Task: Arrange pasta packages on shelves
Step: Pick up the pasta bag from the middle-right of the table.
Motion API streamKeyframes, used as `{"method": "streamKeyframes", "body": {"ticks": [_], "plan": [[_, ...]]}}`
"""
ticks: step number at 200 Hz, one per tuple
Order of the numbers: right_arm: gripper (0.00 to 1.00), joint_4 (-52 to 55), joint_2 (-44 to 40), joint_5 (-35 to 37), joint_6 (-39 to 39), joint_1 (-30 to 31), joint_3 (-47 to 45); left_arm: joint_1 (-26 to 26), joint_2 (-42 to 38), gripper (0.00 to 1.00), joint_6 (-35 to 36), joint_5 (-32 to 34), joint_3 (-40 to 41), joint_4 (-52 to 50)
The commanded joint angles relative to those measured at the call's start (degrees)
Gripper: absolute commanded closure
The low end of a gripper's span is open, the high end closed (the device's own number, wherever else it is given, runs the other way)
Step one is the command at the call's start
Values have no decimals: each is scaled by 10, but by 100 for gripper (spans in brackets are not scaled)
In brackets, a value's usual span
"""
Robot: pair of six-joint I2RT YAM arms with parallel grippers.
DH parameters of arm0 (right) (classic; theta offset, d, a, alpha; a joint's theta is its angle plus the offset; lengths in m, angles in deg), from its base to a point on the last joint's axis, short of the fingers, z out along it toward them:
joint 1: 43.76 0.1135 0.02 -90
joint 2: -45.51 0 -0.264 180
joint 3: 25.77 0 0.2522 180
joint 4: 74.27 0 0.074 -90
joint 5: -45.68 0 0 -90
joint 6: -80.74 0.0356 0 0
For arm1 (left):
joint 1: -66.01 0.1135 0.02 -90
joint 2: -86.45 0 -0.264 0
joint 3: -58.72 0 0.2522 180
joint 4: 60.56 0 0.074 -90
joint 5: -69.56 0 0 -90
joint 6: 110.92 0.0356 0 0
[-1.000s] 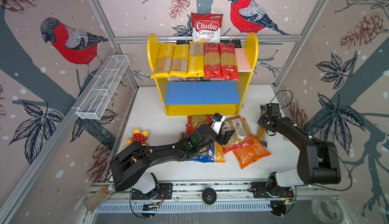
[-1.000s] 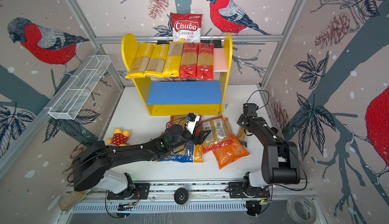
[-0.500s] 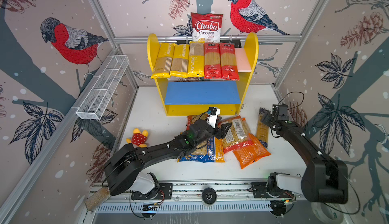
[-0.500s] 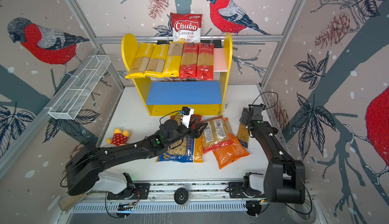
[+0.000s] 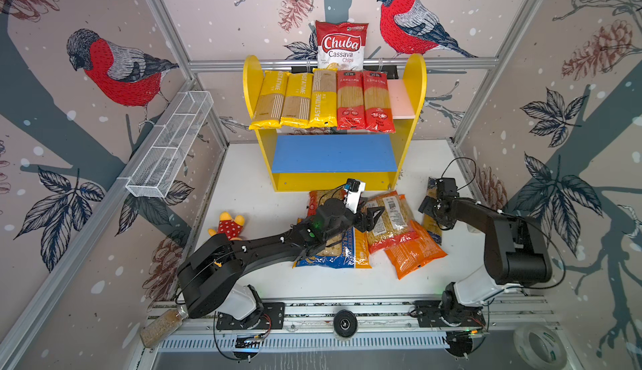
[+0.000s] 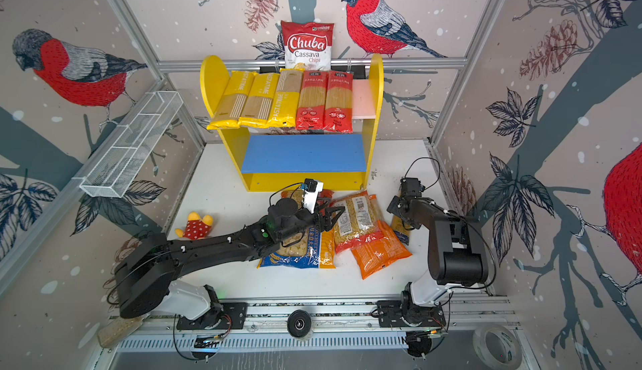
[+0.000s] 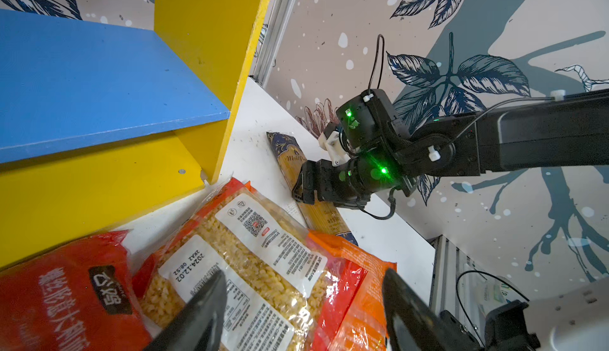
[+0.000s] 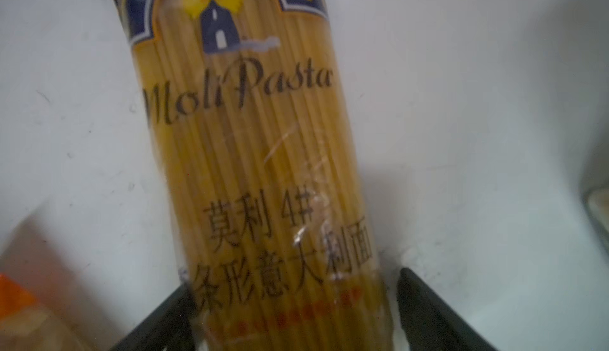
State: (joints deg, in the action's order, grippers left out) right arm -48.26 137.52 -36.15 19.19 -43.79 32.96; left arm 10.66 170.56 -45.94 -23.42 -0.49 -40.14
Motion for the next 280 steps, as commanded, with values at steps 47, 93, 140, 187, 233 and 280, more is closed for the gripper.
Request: {"method": "streamKeyframes", "body": {"ticks": [47, 93, 140, 187, 233, 280], "plan": [[67, 2, -42, -14, 1, 6, 2, 0, -2, 27, 10, 3, 1, 15], [71, 49, -107, 56, -17, 29, 47, 1, -5, 27, 11, 7, 0, 14], [74, 92, -173, 78, -22, 72, 71, 4, -23, 27, 6, 28, -2, -6], [74, 122, -283, 92, 17, 184, 15, 37, -60, 28, -42, 16, 12, -18], [79, 126, -382, 136, 82, 378, -63, 40, -89, 28, -92, 24, 32, -12], [81, 84, -455, 217, 79, 565, -105, 55, -116, 22, -148, 10, 73, 32]]}}
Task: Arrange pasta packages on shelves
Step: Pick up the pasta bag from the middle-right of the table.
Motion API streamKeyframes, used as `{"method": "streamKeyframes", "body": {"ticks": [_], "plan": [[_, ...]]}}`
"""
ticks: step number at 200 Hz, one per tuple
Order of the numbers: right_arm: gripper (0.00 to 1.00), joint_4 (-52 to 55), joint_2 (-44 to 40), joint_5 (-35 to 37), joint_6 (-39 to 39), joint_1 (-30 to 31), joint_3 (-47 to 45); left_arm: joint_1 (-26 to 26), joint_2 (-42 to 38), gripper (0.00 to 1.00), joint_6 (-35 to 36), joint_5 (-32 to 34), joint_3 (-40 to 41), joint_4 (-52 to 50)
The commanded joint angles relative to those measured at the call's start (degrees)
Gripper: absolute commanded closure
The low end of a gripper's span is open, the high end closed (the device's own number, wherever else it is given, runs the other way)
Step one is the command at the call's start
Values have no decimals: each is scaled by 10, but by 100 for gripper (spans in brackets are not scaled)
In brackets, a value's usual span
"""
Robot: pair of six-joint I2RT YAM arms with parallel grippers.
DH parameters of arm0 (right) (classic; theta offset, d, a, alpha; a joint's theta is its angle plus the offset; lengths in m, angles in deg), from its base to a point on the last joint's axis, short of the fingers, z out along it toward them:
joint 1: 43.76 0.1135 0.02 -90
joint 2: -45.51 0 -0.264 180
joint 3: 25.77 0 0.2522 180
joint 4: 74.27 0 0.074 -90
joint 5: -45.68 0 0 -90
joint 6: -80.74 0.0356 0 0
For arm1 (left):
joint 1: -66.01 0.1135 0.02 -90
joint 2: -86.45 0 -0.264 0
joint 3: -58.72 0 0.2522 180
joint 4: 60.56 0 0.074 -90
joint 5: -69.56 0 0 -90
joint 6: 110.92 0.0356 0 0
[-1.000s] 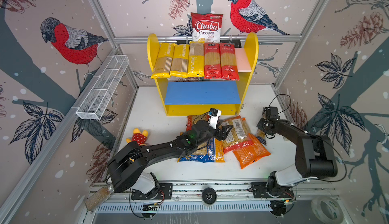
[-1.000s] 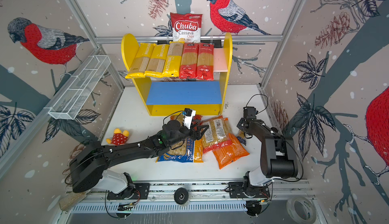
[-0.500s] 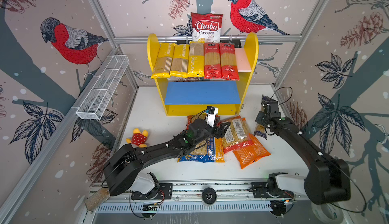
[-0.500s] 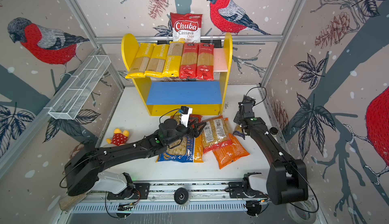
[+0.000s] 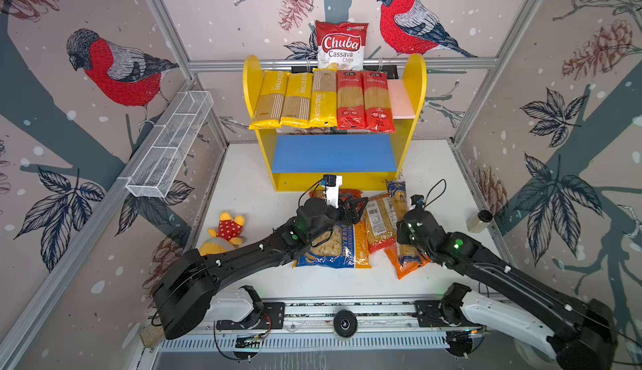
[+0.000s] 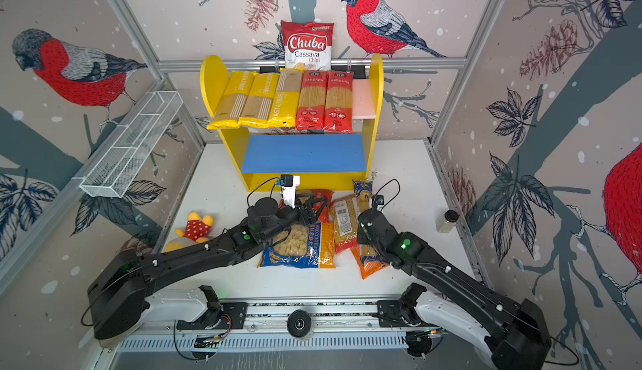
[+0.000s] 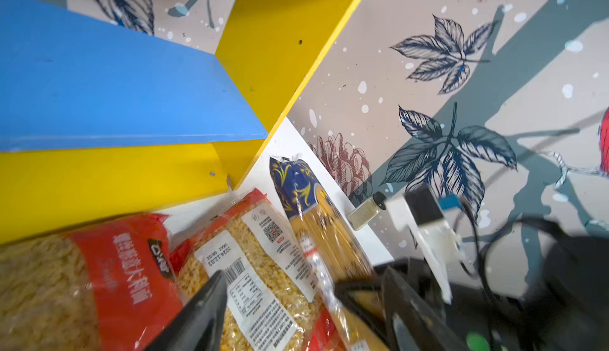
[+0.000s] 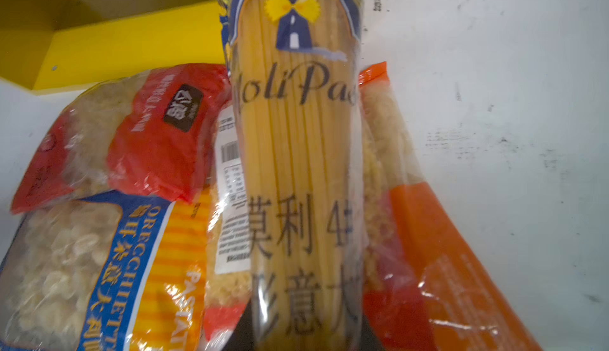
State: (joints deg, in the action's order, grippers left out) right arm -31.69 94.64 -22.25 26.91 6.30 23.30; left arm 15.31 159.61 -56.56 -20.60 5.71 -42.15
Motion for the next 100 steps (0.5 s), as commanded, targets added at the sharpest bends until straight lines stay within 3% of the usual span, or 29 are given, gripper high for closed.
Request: {"method": "streamKeyframes", "body": {"ticks": [1, 36, 70, 100], "plan": [[81, -84, -27, 80, 0, 68, -10, 10, -6, 21, -43, -21, 12, 55], [81, -164, -16, 111, -53, 148, -5, 19, 19, 10, -118, -116, 40, 162], [81, -227, 12, 106, -88, 160, 23, 29, 23, 10, -150, -114, 63, 197], [79, -257, 45, 95, -116, 176, 58, 37, 47, 12, -146, -138, 33, 210]]}}
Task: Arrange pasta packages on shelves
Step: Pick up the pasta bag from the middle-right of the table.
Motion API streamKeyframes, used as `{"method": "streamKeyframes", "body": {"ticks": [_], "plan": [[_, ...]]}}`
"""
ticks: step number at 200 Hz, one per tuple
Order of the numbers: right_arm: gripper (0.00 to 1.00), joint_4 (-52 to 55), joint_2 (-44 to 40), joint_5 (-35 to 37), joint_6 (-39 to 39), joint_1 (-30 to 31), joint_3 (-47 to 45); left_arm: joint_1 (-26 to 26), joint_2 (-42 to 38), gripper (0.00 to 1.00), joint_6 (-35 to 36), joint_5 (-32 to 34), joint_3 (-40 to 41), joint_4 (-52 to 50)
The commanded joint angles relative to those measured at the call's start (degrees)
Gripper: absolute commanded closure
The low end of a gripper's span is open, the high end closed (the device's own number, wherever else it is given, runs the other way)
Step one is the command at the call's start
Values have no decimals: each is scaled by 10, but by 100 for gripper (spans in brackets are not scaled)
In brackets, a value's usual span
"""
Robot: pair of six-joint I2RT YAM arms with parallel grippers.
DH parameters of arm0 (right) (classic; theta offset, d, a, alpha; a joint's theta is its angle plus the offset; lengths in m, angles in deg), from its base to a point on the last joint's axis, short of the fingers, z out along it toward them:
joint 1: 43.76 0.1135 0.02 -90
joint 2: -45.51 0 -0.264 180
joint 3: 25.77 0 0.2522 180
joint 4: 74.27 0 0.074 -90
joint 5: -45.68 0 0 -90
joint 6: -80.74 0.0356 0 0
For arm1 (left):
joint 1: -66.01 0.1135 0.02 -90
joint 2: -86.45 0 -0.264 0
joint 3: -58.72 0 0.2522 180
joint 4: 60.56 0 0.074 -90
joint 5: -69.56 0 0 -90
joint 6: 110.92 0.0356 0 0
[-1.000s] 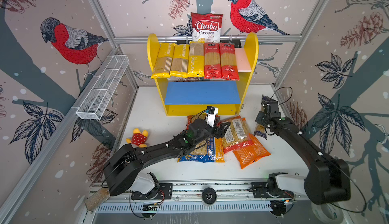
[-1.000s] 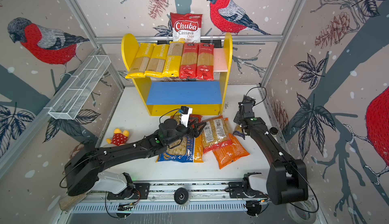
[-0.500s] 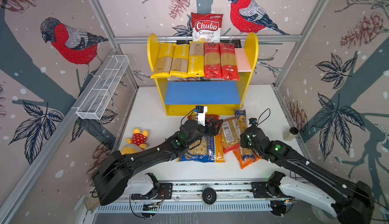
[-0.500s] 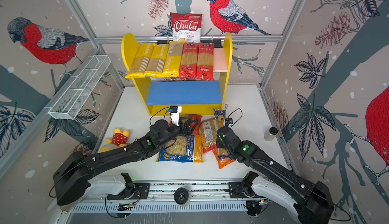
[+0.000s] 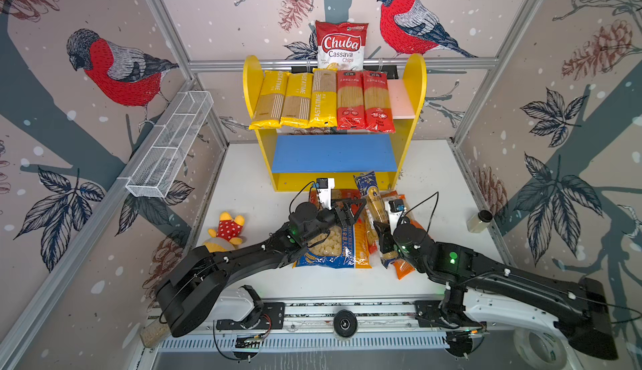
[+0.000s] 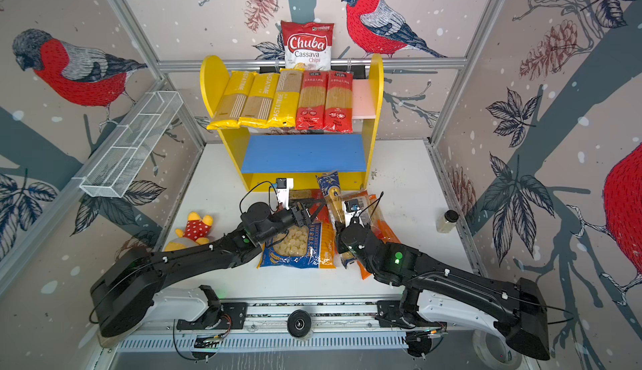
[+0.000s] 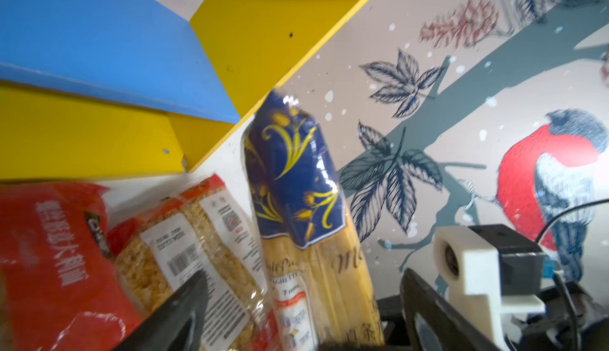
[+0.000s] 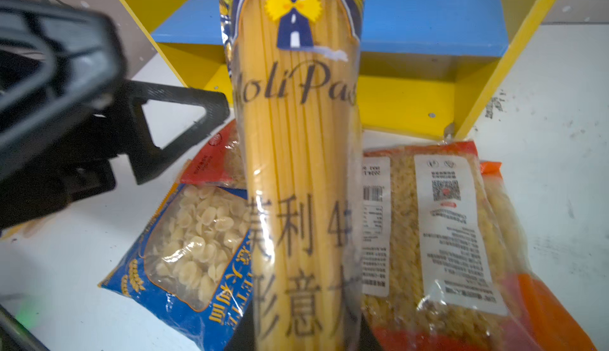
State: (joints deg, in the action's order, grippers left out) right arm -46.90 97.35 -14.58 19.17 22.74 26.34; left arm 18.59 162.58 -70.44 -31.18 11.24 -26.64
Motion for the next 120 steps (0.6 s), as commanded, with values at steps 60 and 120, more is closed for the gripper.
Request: {"method": "streamKeyframes", "body": {"ticks": [60, 120], "plan": [[71, -152, 67, 30, -74, 19, 38, 33, 73, 38, -45, -92, -30, 143], [18, -132, 62, -140, -63, -62, 30, 53, 60, 80, -72, -124, -23, 190]]}}
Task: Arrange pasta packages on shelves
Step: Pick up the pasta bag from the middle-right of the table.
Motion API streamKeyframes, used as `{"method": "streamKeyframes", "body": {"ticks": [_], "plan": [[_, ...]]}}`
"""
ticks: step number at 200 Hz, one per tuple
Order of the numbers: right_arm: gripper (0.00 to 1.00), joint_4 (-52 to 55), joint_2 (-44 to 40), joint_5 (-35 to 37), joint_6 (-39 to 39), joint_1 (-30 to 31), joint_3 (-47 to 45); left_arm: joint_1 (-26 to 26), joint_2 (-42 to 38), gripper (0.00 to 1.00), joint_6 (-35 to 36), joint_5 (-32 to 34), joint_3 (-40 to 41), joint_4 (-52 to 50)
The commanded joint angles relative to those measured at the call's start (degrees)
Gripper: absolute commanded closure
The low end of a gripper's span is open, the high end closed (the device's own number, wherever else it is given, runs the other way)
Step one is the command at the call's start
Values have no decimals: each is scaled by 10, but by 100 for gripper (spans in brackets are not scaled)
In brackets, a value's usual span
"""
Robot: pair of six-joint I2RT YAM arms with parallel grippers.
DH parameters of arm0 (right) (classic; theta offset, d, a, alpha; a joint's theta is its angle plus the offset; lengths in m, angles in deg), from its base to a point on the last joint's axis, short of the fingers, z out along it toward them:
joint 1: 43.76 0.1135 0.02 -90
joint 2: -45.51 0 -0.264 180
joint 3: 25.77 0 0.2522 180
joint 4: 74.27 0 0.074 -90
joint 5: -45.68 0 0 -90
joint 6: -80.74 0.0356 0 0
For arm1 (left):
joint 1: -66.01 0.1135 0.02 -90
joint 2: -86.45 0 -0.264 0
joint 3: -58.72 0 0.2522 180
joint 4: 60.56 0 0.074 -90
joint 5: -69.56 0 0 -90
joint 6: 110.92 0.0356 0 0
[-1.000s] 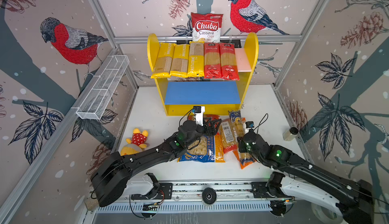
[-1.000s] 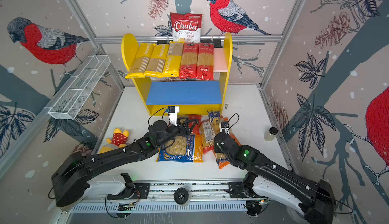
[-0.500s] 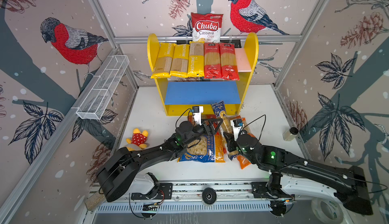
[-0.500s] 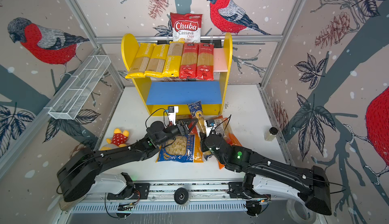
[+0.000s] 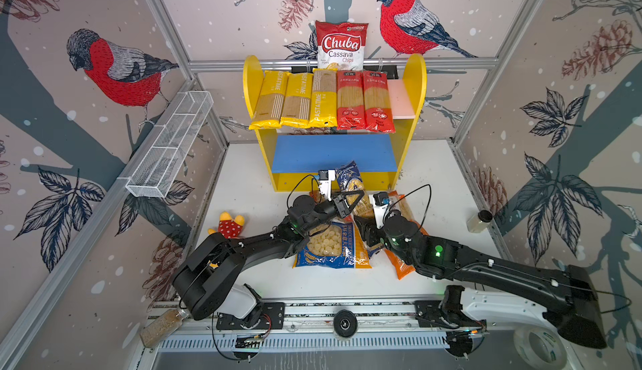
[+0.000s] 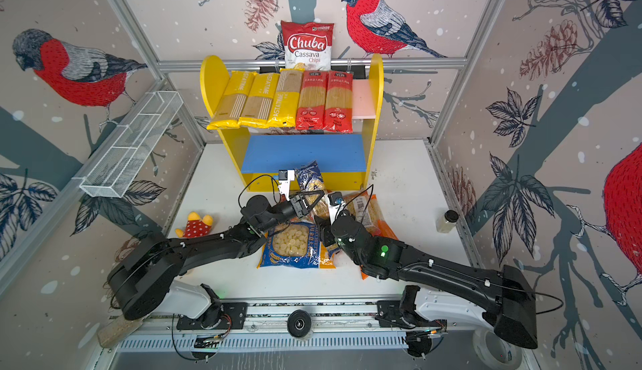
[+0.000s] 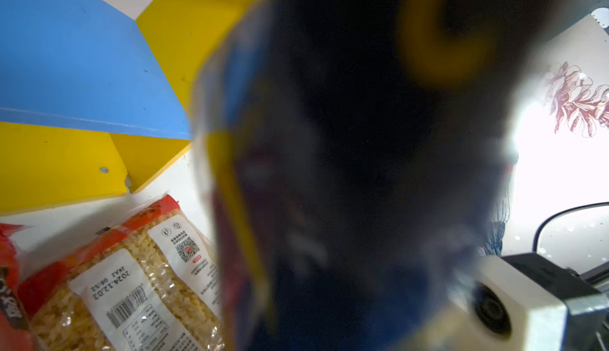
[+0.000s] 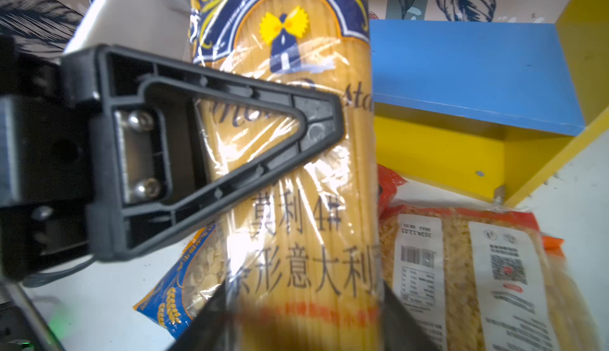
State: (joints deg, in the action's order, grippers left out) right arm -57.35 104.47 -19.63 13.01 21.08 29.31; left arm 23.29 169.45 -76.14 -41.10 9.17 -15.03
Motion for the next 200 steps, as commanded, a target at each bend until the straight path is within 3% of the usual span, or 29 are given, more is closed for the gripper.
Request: {"method": "streamKeyframes", "body": {"ticks": [1, 35, 61, 96, 133, 174, 200], "plan": [[18, -26, -10, -100, -1, -50, 1, 6, -10, 80, -16, -25, -2, 75], [4, -9, -68, -419, 33, -214, -35, 31, -43, 82, -25, -43, 3, 83], [0, -82, -134, -555, 117, -293, -106, 35, -91, 82, 10, -40, 4, 60], [0, -164, -181, -646, 199, -332, -156, 36, -149, 81, 44, -23, -2, 31], [4, -206, -186, -710, 223, -329, -158, 36, -167, 81, 59, -28, -31, 5], [9, -254, -177, -719, 236, -316, -149, 36, -162, 82, 49, -36, -65, 8], [18, -280, -151, -718, 244, -305, -131, 36, -146, 83, 31, -39, -81, 21]]}}
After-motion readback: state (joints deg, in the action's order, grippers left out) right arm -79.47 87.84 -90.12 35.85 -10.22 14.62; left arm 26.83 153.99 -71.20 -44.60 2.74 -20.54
